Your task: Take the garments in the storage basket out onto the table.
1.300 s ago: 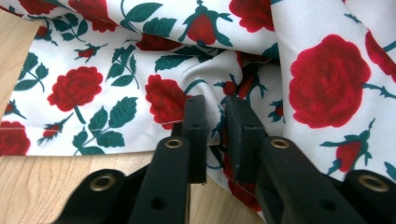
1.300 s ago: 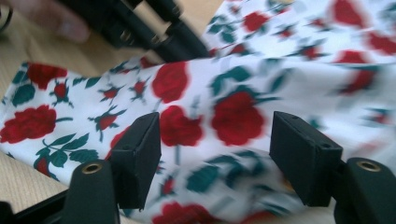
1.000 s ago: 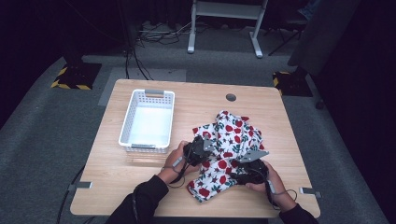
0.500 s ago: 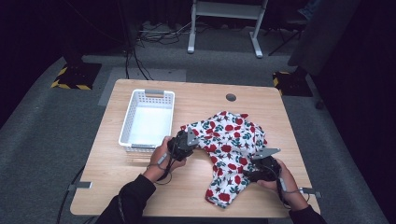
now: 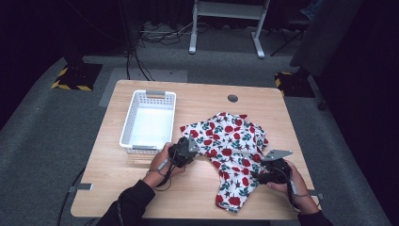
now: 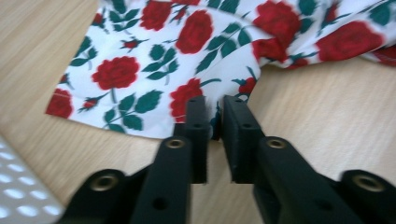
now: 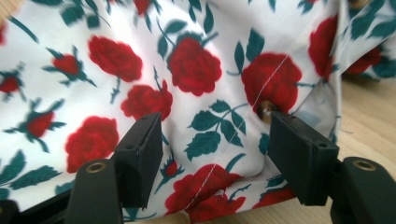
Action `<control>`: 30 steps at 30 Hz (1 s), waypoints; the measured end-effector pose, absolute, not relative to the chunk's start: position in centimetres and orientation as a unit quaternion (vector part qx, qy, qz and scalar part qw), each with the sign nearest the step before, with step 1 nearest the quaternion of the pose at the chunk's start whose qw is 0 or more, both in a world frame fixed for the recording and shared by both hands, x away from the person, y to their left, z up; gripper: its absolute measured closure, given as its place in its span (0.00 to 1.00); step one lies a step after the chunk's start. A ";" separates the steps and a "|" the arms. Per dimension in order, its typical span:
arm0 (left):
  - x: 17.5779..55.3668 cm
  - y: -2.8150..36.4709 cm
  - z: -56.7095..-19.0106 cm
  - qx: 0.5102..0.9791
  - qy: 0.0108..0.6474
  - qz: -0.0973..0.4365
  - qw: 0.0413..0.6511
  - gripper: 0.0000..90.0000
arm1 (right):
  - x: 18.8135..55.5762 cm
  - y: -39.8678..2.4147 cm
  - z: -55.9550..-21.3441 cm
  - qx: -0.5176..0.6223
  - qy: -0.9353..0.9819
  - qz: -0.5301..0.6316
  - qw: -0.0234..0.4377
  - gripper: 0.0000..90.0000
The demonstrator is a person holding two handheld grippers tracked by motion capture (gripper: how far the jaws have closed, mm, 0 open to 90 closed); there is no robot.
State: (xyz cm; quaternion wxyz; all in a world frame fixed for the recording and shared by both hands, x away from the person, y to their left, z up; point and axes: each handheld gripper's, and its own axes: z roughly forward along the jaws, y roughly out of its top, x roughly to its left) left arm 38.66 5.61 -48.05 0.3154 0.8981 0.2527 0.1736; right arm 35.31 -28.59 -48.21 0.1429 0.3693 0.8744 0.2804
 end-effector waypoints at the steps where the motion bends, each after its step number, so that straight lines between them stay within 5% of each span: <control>1: 38.1 5.2 -47.8 0.895 0.246 0.172 0.330 0.74 | 35.2 -28.9 -47.7 0.370 0.867 0.301 0.144 0.39; 7: 36.4 2.2 -46.9 0.897 0.205 0.159 0.359 0.60 | 35.1 -30.0 -45.6 0.383 0.840 0.345 0.168 0.43; 17: 34.5 -2.6 -48.5 0.916 0.148 0.104 0.357 0.58 | 39.7 -31.3 -44.5 0.445 0.802 0.342 0.208 0.48; 30: 31.5 -1.5 -50.9 0.907 0.159 0.057 0.387 0.44 | 44.8 -29.8 -46.9 0.478 0.793 0.322 0.197 0.30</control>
